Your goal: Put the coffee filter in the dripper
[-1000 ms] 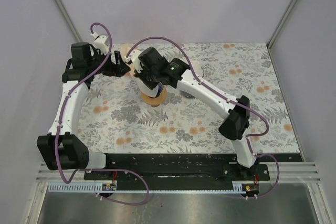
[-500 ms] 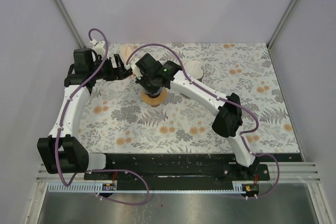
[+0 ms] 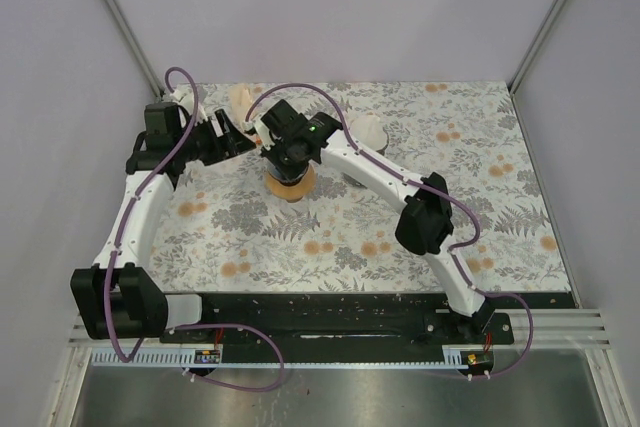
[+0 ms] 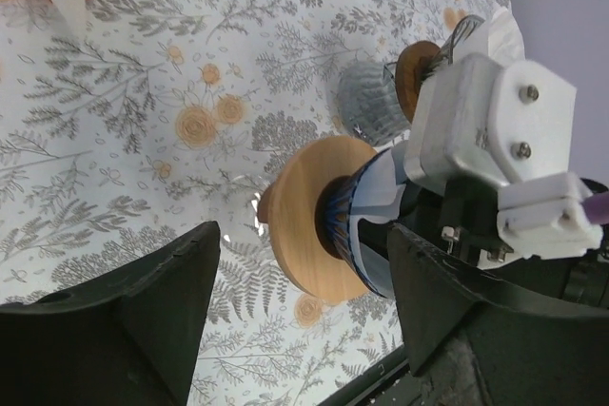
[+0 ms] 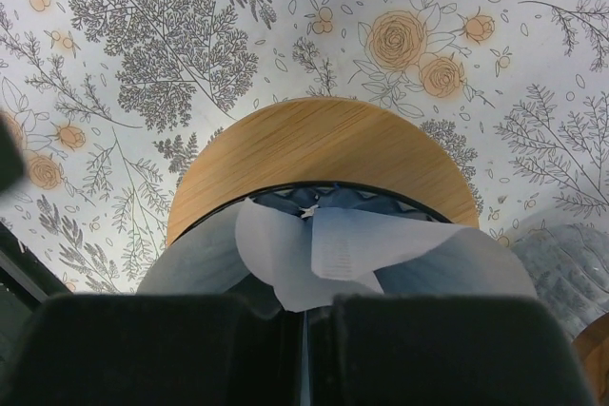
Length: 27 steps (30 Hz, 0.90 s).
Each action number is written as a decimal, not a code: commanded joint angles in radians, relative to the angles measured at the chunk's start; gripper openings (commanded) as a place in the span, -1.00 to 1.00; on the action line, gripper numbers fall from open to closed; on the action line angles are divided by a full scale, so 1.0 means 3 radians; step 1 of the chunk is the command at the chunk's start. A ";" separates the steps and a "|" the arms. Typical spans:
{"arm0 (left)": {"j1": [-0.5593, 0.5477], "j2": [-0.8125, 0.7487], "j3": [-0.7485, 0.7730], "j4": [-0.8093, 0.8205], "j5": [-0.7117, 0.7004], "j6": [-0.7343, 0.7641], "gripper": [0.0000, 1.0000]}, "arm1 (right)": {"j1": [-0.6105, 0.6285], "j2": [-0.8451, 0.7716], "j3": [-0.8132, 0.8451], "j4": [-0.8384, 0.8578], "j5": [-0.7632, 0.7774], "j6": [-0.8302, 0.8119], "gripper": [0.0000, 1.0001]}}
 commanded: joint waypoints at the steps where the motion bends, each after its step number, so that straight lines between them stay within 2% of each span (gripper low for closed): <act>1: -0.0126 -0.0133 -0.0113 0.0119 -0.0040 -0.0126 0.47 | 0.0000 0.0197 0.0190 -0.0126 -0.0108 0.0046 -1.00; 8: -0.0202 -0.0087 -0.0154 0.0104 -0.0127 -0.0147 0.28 | 0.0005 0.0351 0.0313 -0.0285 -0.0051 0.0118 -1.00; 16: -0.0331 -0.0041 -0.0261 0.0155 -0.0219 -0.0141 0.25 | -0.0005 0.0494 0.0385 -0.0393 -0.0164 0.0205 -1.00; 27: -0.0361 -0.0030 -0.0338 0.0196 -0.0296 -0.0193 0.08 | -0.0026 0.0709 0.0456 -0.0505 -0.0235 0.0327 -1.00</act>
